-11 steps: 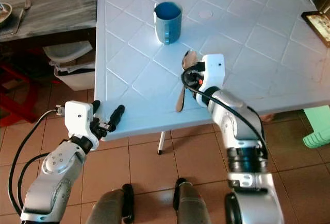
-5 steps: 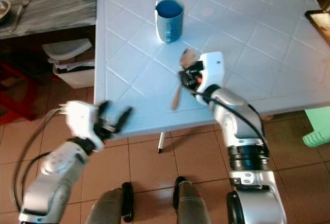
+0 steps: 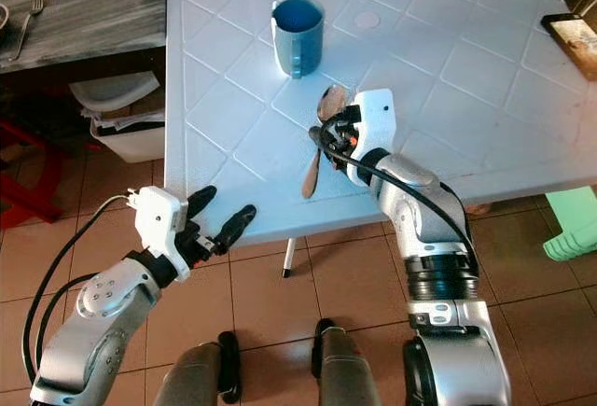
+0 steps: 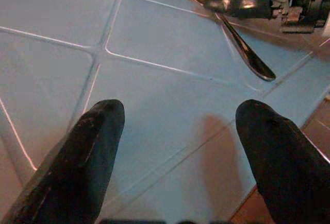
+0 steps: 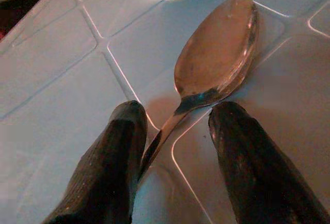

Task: Setting the table

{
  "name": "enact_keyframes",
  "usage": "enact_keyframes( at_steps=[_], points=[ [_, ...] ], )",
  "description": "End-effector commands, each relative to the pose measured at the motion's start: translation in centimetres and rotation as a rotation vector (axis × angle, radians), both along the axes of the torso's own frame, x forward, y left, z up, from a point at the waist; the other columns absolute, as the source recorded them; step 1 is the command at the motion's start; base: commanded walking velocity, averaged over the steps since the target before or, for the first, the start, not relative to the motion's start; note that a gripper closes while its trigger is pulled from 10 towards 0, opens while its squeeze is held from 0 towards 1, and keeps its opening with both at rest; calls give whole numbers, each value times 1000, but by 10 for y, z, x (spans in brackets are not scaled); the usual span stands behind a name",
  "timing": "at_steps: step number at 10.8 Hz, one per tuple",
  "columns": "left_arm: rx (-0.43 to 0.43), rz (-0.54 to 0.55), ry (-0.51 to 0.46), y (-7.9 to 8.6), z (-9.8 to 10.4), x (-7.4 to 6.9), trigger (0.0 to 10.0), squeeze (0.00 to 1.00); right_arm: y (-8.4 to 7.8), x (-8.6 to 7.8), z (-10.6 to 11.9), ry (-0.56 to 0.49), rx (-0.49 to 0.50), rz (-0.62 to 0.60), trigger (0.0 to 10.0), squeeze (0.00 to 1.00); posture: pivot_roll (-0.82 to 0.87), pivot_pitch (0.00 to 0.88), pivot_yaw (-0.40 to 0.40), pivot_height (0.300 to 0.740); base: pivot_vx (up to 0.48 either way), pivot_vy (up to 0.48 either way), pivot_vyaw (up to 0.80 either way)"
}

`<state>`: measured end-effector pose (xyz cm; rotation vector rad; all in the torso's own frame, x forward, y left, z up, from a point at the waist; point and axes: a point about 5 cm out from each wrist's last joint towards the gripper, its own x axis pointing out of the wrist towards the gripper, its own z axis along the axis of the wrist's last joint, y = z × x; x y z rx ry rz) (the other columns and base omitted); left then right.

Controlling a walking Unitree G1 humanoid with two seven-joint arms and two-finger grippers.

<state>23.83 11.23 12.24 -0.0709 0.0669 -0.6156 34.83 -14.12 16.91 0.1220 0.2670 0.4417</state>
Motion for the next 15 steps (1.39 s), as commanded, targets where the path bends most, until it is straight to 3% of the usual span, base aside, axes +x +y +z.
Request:
enact_keyframes(
  at_steps=[1,3,5,9,11,12,14,15],
  points=[
    [6,-12,-7,1,1,-4,10000,0,-3,-15,-57,290,0,-26,510,0,-1,288,70,740,0,0,0],
    [7,-23,-5,-1,-1,-5,10000,0,-13,-20,-71,379,15,-44,0,0,-6,285,67,740,0,0,0],
    [13,-47,4,-5,-3,-6,10000,0,-23,-24,-81,405,-79,11,0,0,-14,282,62,740,0,0,0],
    [29,-42,5,-6,-4,-7,10000,0,-25,-33,-89,323,-287,155,0,0,-8,281,59,740,0,0,0],
    [41,-46,5,-6,-5,-7,10000,0,-38,-35,-89,253,-412,164,0,0,-10,285,65,740,0,0,0],
    [44,-46,5,-6,-5,-6,10000,0,-46,-30,-82,180,-458,107,9451,0,-10,285,67,740,0,0,0],
    [47,-42,5,-5,-5,-7,10000,0,-47,-23,-61,57,-370,17,10000,0,-10,286,71,740,0,0,0],
    [50,-43,4,-5,-5,-6,10000,0,-46,-22,-59,38,-333,-9,10000,1000,-6,287,76,740,0,0,0]
  ],
)
